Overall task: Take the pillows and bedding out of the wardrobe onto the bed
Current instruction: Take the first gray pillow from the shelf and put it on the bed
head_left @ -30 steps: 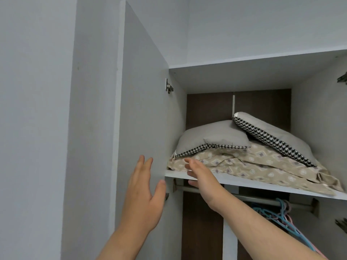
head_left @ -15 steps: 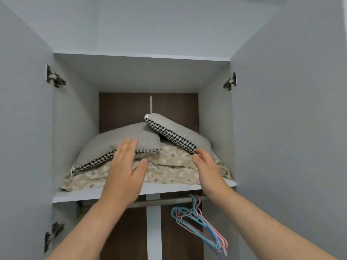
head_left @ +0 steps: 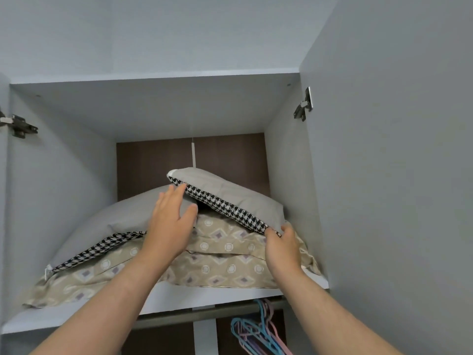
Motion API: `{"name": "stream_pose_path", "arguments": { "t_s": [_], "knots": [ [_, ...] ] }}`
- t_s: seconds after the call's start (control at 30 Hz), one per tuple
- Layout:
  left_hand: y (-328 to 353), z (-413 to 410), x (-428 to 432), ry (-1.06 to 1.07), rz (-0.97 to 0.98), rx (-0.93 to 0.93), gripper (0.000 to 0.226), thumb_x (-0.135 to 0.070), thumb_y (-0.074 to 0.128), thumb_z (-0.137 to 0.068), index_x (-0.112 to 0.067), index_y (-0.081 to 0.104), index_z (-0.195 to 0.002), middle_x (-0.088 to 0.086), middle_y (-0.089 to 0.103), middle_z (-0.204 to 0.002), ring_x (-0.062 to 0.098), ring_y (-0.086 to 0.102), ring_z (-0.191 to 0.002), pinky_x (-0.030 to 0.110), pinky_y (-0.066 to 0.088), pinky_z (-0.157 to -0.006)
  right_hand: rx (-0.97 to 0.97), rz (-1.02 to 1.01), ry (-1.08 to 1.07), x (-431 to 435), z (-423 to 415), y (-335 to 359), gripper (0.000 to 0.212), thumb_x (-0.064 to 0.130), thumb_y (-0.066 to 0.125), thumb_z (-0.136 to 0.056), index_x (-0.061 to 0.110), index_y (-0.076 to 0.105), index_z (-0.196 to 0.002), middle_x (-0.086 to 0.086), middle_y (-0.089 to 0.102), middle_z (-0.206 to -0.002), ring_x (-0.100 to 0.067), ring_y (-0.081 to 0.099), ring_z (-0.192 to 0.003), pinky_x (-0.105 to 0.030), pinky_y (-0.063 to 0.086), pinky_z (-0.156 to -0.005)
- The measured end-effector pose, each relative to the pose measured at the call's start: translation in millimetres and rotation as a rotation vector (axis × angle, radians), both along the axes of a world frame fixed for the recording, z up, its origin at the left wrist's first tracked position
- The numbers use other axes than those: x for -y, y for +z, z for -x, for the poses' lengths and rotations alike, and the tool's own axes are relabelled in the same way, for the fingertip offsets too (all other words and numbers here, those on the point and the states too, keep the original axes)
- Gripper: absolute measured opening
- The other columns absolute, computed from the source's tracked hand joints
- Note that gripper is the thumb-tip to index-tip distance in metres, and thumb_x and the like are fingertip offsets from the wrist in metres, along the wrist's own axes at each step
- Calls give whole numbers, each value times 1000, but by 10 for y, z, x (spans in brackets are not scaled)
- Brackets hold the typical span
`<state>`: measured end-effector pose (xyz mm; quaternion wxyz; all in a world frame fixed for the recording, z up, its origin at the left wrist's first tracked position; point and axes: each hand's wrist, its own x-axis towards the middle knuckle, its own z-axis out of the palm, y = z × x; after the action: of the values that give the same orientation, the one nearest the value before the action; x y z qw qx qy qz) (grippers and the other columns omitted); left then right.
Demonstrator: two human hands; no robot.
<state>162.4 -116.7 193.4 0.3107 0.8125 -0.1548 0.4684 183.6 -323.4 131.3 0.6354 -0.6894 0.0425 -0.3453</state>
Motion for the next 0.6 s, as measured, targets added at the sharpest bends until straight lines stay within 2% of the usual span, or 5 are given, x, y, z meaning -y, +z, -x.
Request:
{"name": "stream_pose_path", "arguments": {
  "t_s": [0.1,0.2,0.33,0.5,0.6],
  "knots": [
    [138,-298,98,-25,47,-39,59,-35,41,-92,-20,26,-148,6,20,-157,19,9,-145,44,14,-115,-27,4,0,-37,-219,-33,55,35,49,-85,15,40,-136,-10,47,-137,-30,46,-118,-46,39,-98],
    [316,-606,198,27,-56,20,60,-39,39,-89,-17,28,-144,12,26,-153,25,14,-143,48,22,-111,2,27,-29,11,-498,37,60,35,52,-85,11,39,-138,-12,43,-140,-30,43,-123,-41,36,-99],
    [590,-1042,269,137,-136,103,67,-40,43,-88,-14,23,-147,12,17,-157,29,6,-144,43,12,-113,0,97,-117,132,-896,277,61,36,55,-84,6,41,-136,-16,45,-137,-33,45,-122,-37,36,-96],
    [1040,-1672,258,307,-278,222,63,-42,47,-84,0,39,-131,22,42,-136,38,31,-125,49,30,-103,-42,217,-229,180,-1427,602,67,42,55,-83,5,40,-136,-18,45,-139,-37,42,-126,-41,35,-100],
    [1215,-2044,231,456,-373,149,76,-52,44,-84,1,33,-137,22,37,-142,39,28,-131,50,28,-104,-137,257,-287,221,-1722,729,66,50,54,-82,4,46,-130,-19,50,-133,-38,46,-122,-42,39,-98]
  ]
}}
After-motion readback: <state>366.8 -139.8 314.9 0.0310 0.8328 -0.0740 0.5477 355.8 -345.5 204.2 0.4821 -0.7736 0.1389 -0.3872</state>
